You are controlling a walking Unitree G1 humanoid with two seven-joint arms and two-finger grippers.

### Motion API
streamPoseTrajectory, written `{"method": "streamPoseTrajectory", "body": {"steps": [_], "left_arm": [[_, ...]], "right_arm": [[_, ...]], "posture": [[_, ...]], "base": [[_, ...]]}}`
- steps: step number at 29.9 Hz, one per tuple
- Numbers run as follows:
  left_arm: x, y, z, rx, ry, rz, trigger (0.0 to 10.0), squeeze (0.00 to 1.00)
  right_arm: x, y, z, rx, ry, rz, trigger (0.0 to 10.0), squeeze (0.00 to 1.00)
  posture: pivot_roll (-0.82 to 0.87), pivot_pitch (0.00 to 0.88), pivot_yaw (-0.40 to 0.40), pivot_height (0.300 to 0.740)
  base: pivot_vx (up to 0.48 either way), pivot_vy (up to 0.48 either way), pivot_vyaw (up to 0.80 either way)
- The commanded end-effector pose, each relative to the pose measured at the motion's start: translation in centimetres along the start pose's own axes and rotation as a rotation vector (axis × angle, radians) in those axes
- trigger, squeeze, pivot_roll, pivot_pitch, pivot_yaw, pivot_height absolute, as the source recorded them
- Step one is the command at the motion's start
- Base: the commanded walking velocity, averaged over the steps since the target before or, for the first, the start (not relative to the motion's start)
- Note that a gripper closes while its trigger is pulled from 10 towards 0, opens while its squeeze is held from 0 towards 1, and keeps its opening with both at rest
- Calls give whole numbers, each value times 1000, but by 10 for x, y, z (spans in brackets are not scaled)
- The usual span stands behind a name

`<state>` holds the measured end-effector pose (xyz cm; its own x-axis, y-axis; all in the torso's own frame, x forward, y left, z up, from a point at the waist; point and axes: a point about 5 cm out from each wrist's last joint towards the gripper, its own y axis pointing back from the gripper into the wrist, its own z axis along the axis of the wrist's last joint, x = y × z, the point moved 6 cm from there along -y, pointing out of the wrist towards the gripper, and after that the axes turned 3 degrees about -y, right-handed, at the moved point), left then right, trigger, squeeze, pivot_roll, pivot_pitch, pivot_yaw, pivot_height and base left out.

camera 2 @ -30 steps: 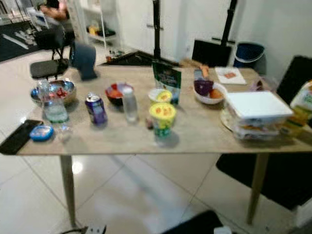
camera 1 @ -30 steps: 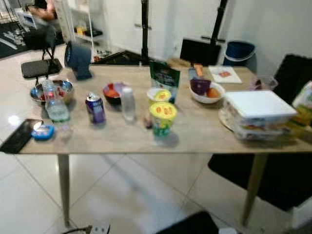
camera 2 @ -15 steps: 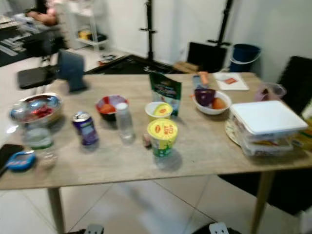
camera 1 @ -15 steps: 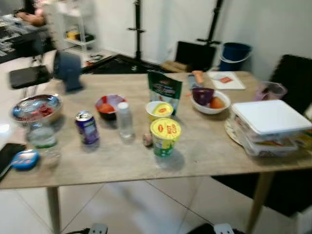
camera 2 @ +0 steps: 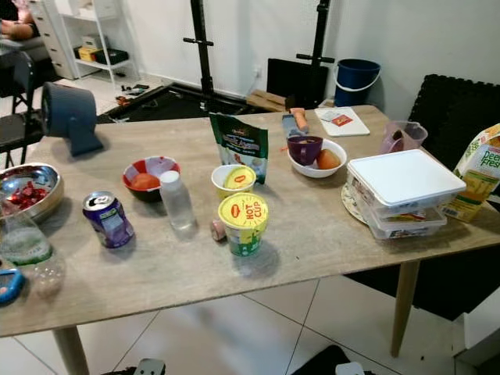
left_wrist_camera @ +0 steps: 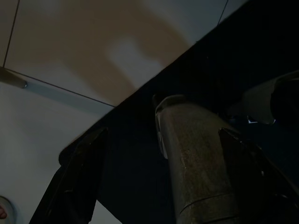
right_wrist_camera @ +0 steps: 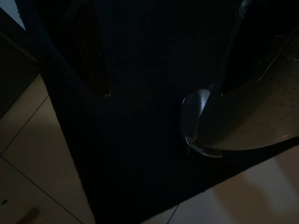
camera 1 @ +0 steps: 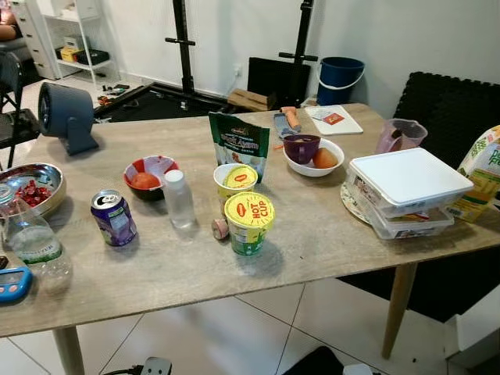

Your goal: Restocking fridge

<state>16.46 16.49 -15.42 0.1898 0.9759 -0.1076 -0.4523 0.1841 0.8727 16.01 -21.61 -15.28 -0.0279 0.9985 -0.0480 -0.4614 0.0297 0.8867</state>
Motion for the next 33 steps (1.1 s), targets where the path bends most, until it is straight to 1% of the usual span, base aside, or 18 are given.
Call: {"method": "streamPoseTrajectory", "body": {"steps": [1, 6, 20, 26, 33], "left_arm": [[1, 1, -8, 29, -12, 0, 10000, 0], [0, 1, -8, 30, -11, 1, 10000, 0], [-1, 1, -9, 33, -2, 0, 10000, 0], [3, 1, -11, 39, 4, 28, 10000, 0], [1, 1, -11, 39, 6, 19, 10000, 0]], "right_arm": [[5, 0, -1, 1, 8, 13, 10000, 0], [5, 0, 0, -1, 10, 14, 10000, 0], [6, 0, 0, 0, 13, 17, 10000, 0], [6, 0, 0, -2, 14, 17, 10000, 0], [5, 0, 0, -3, 14, 15, 10000, 0]], "posture": [[-26, 41, 7, 740], [-26, 42, 6, 740], [-25, 43, 4, 740], [-27, 43, 5, 740], [-27, 43, 4, 740]], "base": [[0, -315, 0], [0, -341, 0], [245, -377, 0], [0, 0, 0], [0, 0, 0]]}}
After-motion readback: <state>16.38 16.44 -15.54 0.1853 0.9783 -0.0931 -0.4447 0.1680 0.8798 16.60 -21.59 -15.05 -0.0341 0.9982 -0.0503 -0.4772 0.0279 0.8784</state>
